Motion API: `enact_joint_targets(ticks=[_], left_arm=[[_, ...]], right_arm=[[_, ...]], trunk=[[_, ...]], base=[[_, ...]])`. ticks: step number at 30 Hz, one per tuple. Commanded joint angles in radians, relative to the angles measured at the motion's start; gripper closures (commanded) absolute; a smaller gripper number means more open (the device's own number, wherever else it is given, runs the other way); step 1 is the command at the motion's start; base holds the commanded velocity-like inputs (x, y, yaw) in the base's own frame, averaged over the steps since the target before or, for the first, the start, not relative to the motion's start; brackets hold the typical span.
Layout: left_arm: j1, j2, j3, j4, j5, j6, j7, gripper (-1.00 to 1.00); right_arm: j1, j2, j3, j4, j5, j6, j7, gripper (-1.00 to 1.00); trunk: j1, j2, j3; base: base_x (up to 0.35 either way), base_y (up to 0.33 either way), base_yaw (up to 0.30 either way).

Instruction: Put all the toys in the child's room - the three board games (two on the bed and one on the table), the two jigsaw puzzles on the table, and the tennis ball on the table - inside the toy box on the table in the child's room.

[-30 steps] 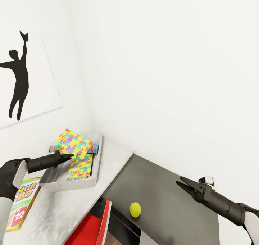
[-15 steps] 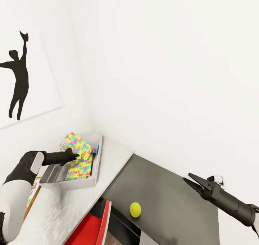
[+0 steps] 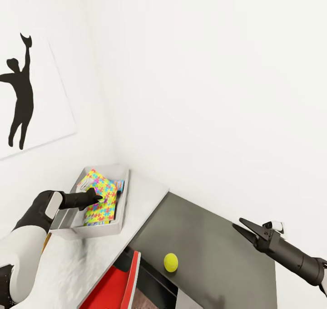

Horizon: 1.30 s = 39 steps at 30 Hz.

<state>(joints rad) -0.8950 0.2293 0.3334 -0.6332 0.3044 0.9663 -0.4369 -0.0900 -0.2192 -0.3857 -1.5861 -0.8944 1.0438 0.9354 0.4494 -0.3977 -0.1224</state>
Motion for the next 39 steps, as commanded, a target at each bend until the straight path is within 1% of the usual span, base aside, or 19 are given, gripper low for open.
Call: enact_joint_targets(ticks=[1, 7, 16, 29, 39], left_arm=[[-0.001, -0.001, 0.005, 0.003, -0.005, -0.001, -0.003, 1.0], [-0.002, -0.002, 0.007, 0.024, -0.005, -0.037, 0.005, 1.0], [-0.001, -0.001, 0.01, 0.03, -0.005, -0.074, 0.004, 1.0], [-0.001, 0.001, 0.01, 0.03, -0.004, -0.083, 0.003, 1.0], [-0.001, 0.001, 0.01, 0.03, -0.004, -0.083, -0.004, 1.0]], right_arm=[[-0.001, 0.0, -0.001, 0.0, 0.003, 0.003, 0.005, -1.0], [-0.002, 0.0, -0.001, 0.0, 0.003, 0.003, 0.005, -1.0], [-0.001, 0.0, -0.001, 0.0, 0.003, 0.003, 0.006, -1.0], [-0.001, 0.001, 0.0, 0.0, 0.002, 0.003, 0.008, -1.0], [-0.002, -0.001, -0.001, 0.0, 0.003, 0.003, 0.023, -1.0]], trunk=[[0.001, -0.002, -0.004], [0.001, -0.002, -0.014], [0.001, -0.002, -0.028], [0.001, -0.002, -0.049], [0.001, -0.002, -0.053]], base=[[0.0, 0.0, 0.0], [0.0, 0.0, 0.0], [0.0, 0.0, 0.0], [0.0, 0.0, 0.0], [0.0, 0.0, 0.0]])
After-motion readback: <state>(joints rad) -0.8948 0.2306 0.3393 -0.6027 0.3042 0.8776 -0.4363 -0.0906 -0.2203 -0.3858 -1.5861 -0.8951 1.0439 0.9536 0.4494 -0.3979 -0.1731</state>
